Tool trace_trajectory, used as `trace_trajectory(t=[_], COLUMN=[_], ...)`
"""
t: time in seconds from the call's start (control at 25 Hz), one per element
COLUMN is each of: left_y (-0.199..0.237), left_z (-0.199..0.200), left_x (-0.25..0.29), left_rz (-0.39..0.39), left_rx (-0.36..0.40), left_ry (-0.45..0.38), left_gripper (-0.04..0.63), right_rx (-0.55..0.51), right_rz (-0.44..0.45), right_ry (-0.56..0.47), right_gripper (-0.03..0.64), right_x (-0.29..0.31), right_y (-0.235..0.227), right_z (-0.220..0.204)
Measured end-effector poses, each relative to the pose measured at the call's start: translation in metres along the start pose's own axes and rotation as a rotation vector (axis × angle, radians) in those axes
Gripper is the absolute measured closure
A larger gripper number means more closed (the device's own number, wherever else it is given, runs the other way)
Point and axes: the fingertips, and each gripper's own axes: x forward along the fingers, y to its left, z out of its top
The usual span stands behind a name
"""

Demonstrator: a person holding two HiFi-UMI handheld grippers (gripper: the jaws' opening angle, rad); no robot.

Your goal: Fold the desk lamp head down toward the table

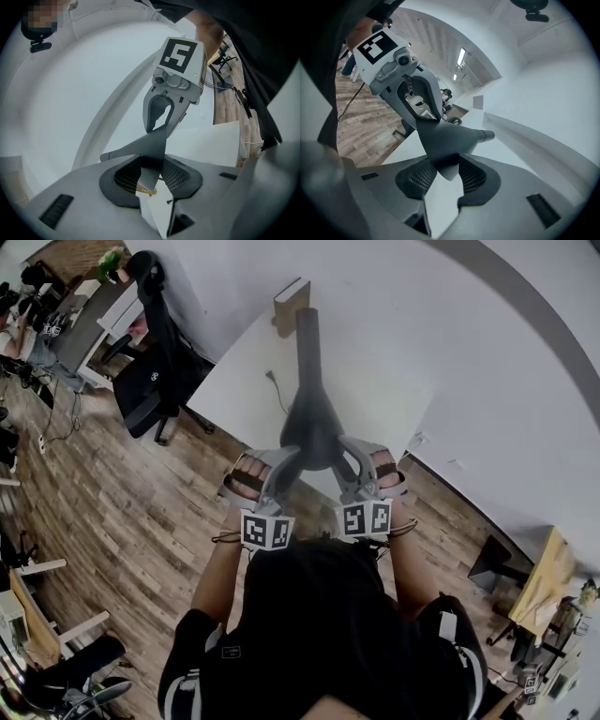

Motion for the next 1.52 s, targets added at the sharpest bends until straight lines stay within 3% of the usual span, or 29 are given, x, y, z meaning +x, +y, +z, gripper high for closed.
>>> trace_trajectory(t=[0.48,1.52], left_y=[-0.024,-0.048], left_z=[-0.021,-0.05], left_x=[0.019,0.048], left_rz=[0.064,0.134], left_rx=[0.104,0.16], left_ry=[0.019,0.009], left_gripper=[0.457,0.445], right_rx=[-0.128,-0.259], right_rz=[-0.083,-0.2], right_ry=[0.008,0.021], right_gripper=[0.456,0.443], right_x=[0.019,0.051], right_y=[0.017,0.034], right_z=[-0.024,-0.054])
